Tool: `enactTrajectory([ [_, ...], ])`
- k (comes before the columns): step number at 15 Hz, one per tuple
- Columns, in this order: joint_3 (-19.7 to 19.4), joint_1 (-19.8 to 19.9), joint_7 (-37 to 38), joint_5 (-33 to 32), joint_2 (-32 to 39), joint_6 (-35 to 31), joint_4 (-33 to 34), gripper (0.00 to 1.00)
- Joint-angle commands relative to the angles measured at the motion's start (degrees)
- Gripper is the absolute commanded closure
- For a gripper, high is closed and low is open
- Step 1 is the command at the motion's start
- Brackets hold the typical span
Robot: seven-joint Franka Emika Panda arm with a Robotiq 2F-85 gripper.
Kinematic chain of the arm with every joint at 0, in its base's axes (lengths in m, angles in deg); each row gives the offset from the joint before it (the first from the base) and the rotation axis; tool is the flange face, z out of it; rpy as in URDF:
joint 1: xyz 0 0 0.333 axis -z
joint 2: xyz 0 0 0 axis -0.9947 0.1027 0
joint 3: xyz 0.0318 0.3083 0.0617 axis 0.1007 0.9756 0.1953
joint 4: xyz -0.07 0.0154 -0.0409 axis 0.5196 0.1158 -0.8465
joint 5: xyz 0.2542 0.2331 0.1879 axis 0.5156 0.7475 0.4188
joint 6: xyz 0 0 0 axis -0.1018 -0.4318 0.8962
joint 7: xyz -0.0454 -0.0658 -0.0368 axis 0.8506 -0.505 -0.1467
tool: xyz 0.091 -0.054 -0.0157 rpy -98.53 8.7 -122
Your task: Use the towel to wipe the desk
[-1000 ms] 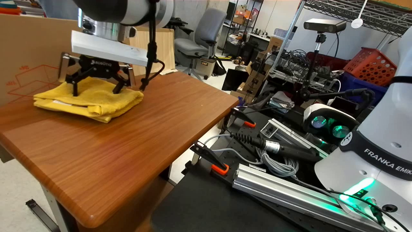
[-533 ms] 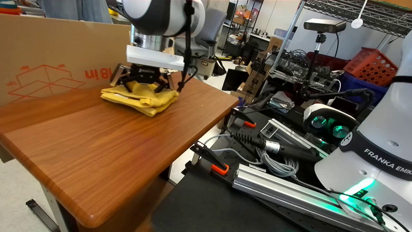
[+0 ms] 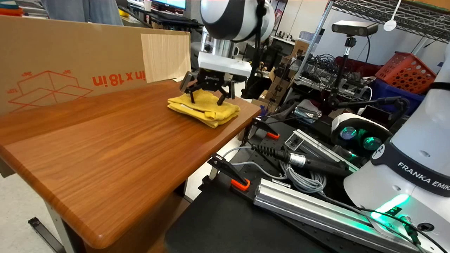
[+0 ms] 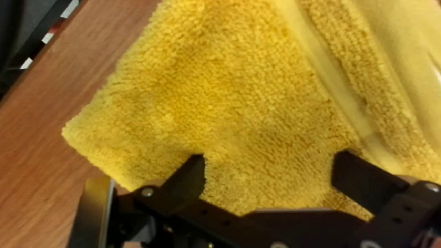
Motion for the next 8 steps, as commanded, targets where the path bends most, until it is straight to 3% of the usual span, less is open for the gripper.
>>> enactTrajectory([
  [1,1.44,2.81,-3.84,2.80,-9.17,-3.65,-7.63,0.00],
  [7,5.33,7.27,-13.50,14.51,-23.00,-4.41,-13.51,0.00],
  [8,3.87,5.82,-9.21,10.03,-16.61,-3.71,-9.51,0.00],
])
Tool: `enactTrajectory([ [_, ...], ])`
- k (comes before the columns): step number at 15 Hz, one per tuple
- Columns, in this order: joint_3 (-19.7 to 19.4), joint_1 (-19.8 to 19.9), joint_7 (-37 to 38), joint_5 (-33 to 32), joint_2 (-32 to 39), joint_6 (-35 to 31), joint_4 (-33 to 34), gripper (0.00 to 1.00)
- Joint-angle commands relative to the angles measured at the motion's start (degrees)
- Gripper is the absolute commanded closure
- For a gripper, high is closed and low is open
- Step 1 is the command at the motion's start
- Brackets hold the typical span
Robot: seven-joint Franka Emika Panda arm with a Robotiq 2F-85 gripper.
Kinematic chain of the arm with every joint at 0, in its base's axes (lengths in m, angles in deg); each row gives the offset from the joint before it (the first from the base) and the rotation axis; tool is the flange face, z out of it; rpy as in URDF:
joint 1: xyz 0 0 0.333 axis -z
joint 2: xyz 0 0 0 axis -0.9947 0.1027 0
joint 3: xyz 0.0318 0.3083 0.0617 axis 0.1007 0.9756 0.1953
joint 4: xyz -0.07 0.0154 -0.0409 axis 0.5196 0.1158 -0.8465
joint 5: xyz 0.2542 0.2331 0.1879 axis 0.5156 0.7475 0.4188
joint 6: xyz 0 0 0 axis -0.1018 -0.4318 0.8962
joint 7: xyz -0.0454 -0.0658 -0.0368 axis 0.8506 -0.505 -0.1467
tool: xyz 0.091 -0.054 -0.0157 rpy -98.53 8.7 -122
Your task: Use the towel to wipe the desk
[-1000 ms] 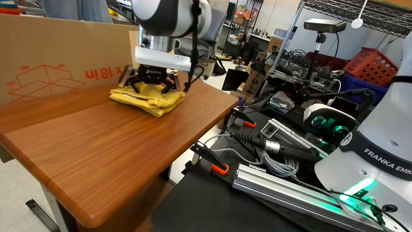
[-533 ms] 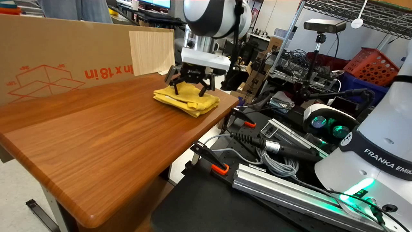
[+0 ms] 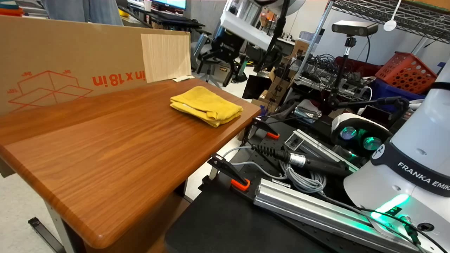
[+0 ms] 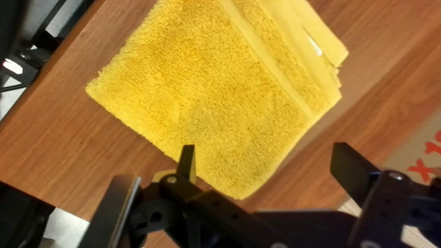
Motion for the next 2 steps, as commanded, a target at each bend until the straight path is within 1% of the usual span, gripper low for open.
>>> enactTrajectory([
  [1,0.94,1.05,-0.95,1.00,-2.11,0.13,-0.80,0.00],
  [2,1.06,1.28,-1.59,1.56,-3.75,0.11,-1.61,0.00],
])
